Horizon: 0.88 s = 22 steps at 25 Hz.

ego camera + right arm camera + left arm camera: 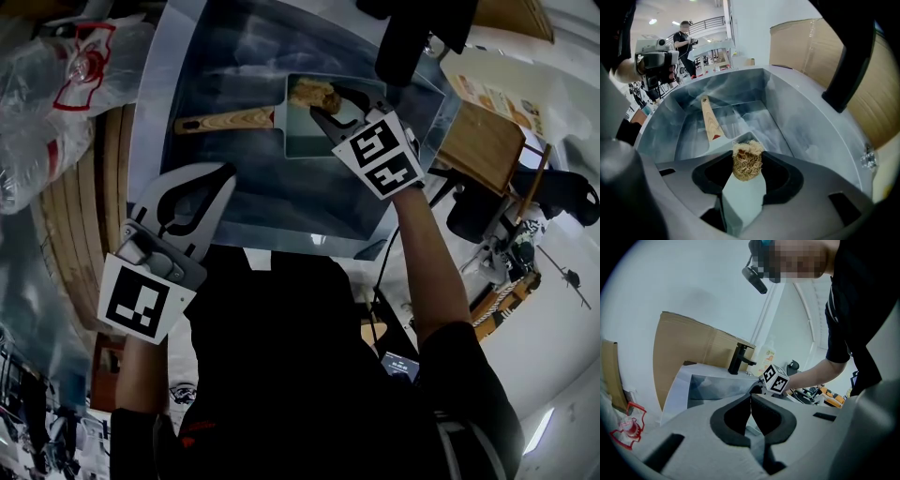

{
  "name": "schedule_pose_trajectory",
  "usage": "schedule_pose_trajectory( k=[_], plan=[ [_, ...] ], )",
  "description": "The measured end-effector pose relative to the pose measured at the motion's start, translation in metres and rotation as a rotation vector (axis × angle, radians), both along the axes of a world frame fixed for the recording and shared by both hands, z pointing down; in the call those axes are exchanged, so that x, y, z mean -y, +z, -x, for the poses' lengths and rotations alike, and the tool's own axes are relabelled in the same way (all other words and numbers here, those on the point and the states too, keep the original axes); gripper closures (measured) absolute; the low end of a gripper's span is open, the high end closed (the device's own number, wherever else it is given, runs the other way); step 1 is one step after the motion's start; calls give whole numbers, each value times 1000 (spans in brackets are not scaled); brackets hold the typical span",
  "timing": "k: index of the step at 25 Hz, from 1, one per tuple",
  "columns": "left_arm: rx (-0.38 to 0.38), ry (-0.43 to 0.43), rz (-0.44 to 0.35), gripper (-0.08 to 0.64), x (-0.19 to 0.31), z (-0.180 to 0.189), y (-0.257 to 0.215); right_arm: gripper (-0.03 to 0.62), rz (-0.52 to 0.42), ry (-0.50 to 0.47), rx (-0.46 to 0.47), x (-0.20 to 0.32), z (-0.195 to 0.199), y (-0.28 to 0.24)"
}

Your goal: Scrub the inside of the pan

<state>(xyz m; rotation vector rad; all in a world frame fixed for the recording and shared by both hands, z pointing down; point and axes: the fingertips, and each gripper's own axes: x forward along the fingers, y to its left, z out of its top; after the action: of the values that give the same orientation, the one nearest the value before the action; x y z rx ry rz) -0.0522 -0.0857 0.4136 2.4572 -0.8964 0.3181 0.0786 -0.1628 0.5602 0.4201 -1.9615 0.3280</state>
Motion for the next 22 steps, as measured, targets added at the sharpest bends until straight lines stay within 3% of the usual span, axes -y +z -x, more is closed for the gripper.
schedule_pose_trajectory(
  k=[22],
  plan=[
    [13, 89, 10, 540, 12, -60, 1, 403, -47, -17, -162, 18, -77, 0]
  ],
)
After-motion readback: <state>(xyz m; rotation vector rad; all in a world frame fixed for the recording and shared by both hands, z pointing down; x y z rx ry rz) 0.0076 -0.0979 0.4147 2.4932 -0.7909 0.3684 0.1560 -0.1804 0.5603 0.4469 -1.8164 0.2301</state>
